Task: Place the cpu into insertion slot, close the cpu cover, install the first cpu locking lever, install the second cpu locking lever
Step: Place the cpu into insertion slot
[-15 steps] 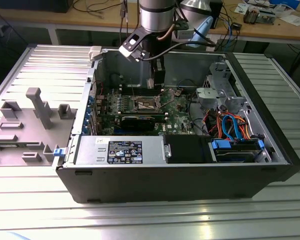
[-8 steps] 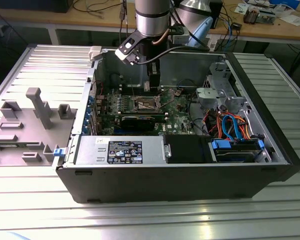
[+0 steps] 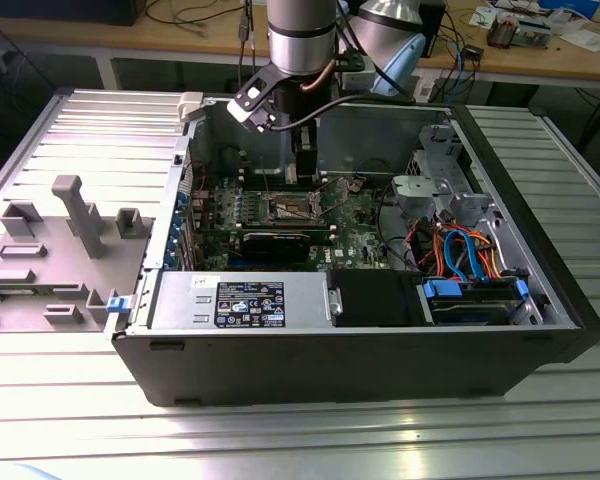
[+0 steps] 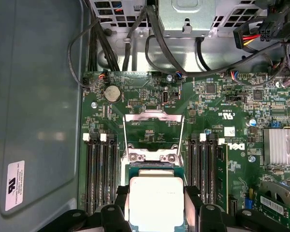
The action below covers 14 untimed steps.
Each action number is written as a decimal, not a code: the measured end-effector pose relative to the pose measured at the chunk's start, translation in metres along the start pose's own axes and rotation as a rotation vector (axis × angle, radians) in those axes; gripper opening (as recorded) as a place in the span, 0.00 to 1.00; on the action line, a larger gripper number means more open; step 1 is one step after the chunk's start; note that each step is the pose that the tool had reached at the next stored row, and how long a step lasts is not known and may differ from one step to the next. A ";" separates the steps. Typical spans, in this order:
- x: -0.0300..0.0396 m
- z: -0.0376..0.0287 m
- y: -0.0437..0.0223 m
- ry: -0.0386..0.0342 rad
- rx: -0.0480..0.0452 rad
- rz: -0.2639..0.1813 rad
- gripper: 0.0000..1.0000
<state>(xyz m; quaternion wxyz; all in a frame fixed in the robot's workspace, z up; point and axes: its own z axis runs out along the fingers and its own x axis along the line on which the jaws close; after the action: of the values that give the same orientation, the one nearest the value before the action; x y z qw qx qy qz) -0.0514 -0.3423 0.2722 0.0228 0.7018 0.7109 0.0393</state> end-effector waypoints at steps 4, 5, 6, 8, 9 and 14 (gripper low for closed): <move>0.0000 0.0001 0.0000 0.0000 0.0000 0.000 0.54; 0.0000 0.0001 0.0000 0.0000 0.0000 0.000 0.54; 0.0000 0.0001 0.0000 -0.0001 0.0000 0.000 0.54; 0.0000 0.0002 0.0000 0.0000 0.0000 0.000 0.54; 0.0001 0.0006 0.0000 0.0003 -0.0002 0.000 0.54; -0.0001 0.0098 -0.0014 0.0001 -0.0001 0.000 0.54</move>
<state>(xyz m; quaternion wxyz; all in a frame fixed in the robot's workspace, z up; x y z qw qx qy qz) -0.0519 -0.3422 0.2622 0.0228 0.7018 0.7109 0.0394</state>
